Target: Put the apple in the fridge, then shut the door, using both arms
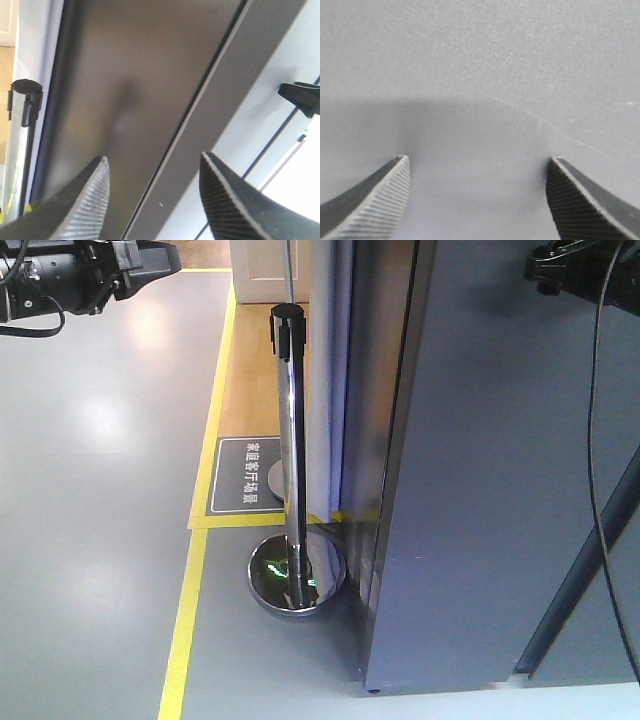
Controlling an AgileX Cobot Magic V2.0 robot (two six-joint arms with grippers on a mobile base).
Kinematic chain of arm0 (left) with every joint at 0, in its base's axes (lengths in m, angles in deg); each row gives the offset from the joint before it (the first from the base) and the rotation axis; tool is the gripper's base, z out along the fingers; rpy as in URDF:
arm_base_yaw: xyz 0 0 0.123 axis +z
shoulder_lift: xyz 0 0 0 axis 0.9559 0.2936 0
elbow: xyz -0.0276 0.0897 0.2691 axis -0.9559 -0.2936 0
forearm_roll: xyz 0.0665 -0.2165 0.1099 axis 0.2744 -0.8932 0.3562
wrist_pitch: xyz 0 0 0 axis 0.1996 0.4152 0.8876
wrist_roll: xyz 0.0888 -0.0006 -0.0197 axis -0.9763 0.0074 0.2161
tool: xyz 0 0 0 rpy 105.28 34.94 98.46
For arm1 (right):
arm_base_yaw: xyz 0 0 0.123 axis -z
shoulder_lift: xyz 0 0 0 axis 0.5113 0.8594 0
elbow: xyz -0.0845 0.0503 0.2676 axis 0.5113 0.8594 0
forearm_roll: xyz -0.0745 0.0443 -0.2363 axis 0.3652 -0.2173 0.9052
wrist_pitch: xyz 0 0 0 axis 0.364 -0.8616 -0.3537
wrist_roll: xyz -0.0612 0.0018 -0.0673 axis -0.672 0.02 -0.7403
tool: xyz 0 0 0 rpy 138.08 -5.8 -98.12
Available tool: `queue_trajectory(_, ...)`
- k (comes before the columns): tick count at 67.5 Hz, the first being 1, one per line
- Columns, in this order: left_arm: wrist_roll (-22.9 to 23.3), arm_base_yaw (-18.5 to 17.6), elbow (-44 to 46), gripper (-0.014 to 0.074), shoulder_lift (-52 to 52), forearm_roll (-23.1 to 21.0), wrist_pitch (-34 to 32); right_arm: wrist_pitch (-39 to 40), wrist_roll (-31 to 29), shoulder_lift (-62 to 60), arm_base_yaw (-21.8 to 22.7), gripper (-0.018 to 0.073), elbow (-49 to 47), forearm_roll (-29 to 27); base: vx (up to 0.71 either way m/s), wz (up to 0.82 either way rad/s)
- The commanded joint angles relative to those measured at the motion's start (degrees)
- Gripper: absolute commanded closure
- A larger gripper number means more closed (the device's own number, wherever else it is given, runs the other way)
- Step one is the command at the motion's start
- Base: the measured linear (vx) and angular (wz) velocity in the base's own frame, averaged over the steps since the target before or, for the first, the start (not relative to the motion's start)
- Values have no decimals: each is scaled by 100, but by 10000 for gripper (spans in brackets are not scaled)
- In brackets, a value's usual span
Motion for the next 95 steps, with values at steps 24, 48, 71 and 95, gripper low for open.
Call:
queue_trajectory(24,23,381,161,344,-279,5,84,-2001,-103,-1949,-44,522,-250,52,0,0)
queue_trajectory(48,23,935,161,603,-612,5,-954,-3828,-77,-3102,-44,564,-244,-43,0,0)
queue_trajectory(71,23,1014,157,603,-1402,5,-2541,-3171,-360,-4835,-44,564,2485,-104,0,0)
queue_trajectory(95,23,1014,-1479,603,-2679,5,-2872,-2770,-393,-6992,-44,564,5517,-85,0,0)
